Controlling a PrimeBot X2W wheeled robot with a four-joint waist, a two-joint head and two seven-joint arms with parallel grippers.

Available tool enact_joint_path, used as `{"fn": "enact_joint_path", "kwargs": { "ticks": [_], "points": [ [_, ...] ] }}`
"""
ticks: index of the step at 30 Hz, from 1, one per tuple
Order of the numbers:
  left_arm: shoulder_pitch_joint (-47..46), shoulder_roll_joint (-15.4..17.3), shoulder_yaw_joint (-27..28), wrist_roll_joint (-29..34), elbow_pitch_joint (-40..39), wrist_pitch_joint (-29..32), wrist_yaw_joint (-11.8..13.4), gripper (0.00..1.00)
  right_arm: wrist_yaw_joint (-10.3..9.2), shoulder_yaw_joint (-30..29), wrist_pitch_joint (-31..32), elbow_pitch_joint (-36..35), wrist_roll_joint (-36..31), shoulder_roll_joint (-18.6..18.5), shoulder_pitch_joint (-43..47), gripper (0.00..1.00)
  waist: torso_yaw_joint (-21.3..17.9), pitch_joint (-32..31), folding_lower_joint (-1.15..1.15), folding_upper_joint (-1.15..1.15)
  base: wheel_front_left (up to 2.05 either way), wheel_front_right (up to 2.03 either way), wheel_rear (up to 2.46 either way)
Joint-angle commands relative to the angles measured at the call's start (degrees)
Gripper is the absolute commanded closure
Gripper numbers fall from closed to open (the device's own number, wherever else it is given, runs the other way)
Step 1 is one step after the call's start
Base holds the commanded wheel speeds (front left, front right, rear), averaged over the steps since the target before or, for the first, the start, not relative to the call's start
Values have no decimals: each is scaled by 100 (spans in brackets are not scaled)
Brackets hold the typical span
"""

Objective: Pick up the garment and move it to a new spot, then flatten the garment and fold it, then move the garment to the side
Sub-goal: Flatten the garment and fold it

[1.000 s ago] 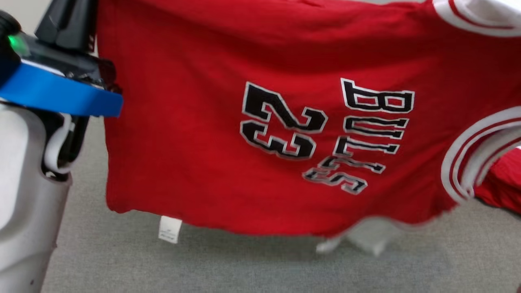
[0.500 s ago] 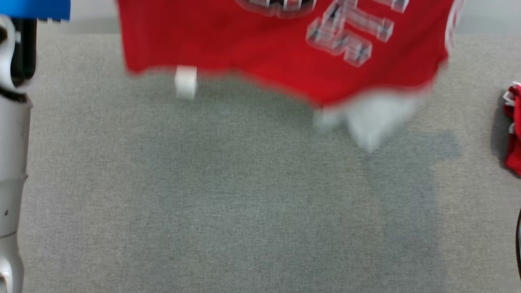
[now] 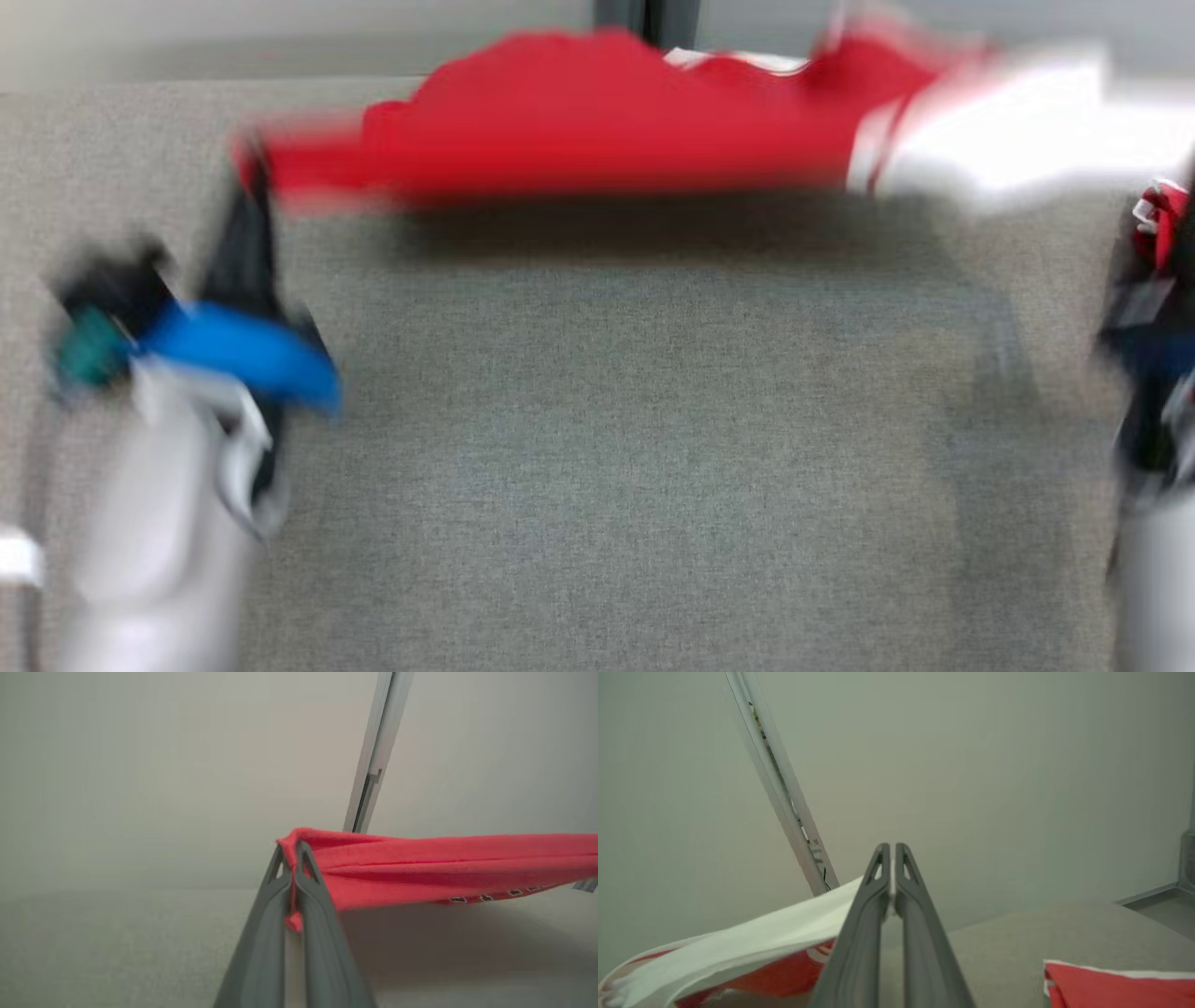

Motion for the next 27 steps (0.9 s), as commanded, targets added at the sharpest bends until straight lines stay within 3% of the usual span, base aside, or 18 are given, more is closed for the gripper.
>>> {"fn": "enact_joint_path", "kwargs": {
  "ticks": [1,9,21,27],
  "points": [
    [589,-154,80,48,106,-23,-18,100,-10,-65,-65,74,121,156,738,100,-16,-56,-1,0,0,0,0],
    [2527,-833,273,332,331,-25,-34,100,-7,232,-100,209,377,586,3170,100,-35,-480,-1,0,0,0,0],
    [4164,-1191,635,585,-86,-26,-36,100,-7,166,-98,191,311,617,4594,100,-3,-1272,-1,0,0,0,0],
    [4513,-1256,703,679,-515,-26,-36,100,-7,204,-98,-76,353,577,5059,100,108,-1403,-1,0,0,0,0]
  ]
}}
